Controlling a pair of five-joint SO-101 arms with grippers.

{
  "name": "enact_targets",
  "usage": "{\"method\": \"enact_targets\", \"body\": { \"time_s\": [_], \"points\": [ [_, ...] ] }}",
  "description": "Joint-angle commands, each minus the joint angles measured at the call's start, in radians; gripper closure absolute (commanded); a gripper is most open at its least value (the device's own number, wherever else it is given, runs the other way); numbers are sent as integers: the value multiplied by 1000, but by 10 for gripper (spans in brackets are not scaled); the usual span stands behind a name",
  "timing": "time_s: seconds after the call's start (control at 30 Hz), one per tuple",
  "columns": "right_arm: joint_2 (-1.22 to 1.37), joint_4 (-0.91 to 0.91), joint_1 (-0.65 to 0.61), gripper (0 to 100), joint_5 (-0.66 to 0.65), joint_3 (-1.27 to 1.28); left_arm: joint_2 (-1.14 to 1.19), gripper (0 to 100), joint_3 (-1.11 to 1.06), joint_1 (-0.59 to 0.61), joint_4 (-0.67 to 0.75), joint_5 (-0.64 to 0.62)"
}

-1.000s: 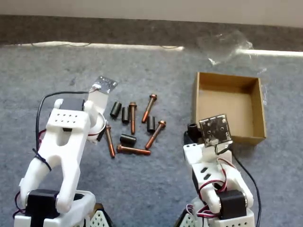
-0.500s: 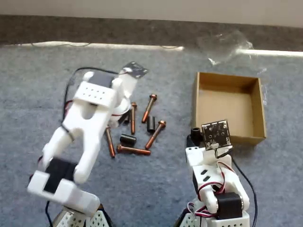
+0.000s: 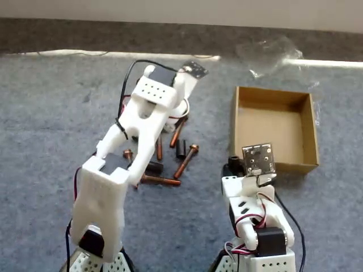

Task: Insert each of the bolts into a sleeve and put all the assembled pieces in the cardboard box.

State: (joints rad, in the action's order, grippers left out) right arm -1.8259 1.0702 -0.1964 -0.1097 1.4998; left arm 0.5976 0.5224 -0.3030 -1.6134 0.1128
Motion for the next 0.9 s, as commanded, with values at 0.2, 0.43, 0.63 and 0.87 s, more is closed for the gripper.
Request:
{"method": "enact_targets", "body": {
  "time_s": [0.2,0.43,0.63,0.87],
  "points": [
    [-10,-108,8,995,-3,54,213,860,369,-45,-23,-135],
    [-10,-108,8,995,-3,64,360,860,533,-47,-20,-135],
    [-10,-110,8,995,-3,65,478,860,677,-36,-20,-135],
    [-10,-110,8,995,-3,65,581,860,823,-24,-25,-133]
  ]
}}
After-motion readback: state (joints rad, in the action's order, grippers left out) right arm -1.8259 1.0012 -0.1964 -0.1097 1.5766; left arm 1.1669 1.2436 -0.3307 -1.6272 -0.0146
